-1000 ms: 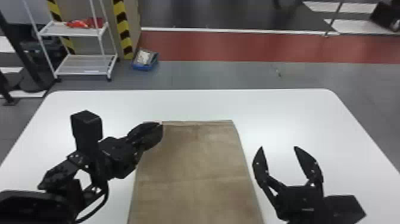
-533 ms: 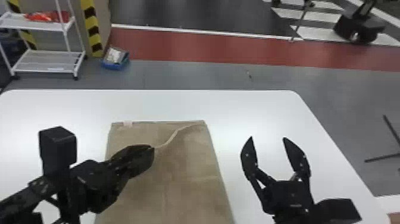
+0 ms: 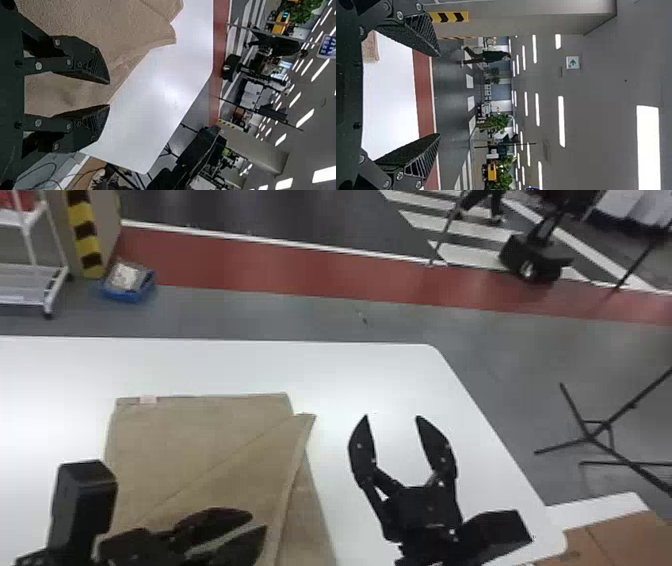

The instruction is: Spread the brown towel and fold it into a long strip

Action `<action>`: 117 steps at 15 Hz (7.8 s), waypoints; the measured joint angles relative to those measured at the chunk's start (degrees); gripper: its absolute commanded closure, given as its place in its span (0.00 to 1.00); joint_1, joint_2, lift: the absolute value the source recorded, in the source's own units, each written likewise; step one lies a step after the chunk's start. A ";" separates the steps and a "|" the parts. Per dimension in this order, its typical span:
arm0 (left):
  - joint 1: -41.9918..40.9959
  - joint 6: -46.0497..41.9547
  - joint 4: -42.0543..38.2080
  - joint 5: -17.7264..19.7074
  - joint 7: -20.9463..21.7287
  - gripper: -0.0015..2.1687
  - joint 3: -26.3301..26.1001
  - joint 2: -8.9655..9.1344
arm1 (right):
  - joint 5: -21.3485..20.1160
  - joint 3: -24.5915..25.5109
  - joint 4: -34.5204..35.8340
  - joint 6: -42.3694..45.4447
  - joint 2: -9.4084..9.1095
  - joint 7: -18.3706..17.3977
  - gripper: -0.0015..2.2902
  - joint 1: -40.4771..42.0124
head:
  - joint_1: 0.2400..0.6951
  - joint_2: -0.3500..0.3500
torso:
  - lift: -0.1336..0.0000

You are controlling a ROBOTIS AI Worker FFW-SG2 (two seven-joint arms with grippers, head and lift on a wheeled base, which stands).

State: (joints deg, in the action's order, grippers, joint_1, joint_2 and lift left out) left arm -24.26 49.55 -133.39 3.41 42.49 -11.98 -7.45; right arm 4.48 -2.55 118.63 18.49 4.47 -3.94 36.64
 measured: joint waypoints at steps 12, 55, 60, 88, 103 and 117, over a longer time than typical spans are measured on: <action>3.59 -25.39 15.44 8.84 -19.26 0.02 14.85 0.38 | -26.76 -3.84 0.16 -8.86 1.40 9.99 0.07 -1.16 | 1.00 0.51 | 0.06; 2.99 -28.67 20.50 13.56 -20.35 0.04 22.29 0.07 | -53.79 -21.65 14.30 -57.30 10.55 58.18 0.30 -9.65 | 1.00 0.89 | 0.06; 3.00 -28.67 20.72 13.55 -20.27 0.04 22.26 0.07 | -53.83 -21.30 14.34 -57.30 10.43 57.58 0.57 -9.75 | 1.00 0.88 | 0.06; 39.95 -30.84 50.26 -20.11 10.24 0.12 4.62 -5.15 | -48.69 -4.72 27.84 -58.37 7.03 55.09 0.58 -0.15 | 1.00 0.47 | 0.06; 47.46 -21.23 62.60 -22.99 8.20 0.52 4.12 -4.02 | -43.63 2.39 29.01 -58.18 7.20 55.00 0.58 -0.44 | 1.00 0.47 | 0.06; 19.20 11.49 22.91 -18.79 -9.65 0.03 25.19 -4.25 | -37.33 14.13 20.58 -64.82 8.99 56.66 0.58 -14.20 | 1.00 0.64 | 0.06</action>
State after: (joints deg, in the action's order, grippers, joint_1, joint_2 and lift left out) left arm -5.05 61.04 -110.48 -15.39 32.84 13.20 -11.70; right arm -32.85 11.58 139.21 -46.33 13.46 52.73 22.44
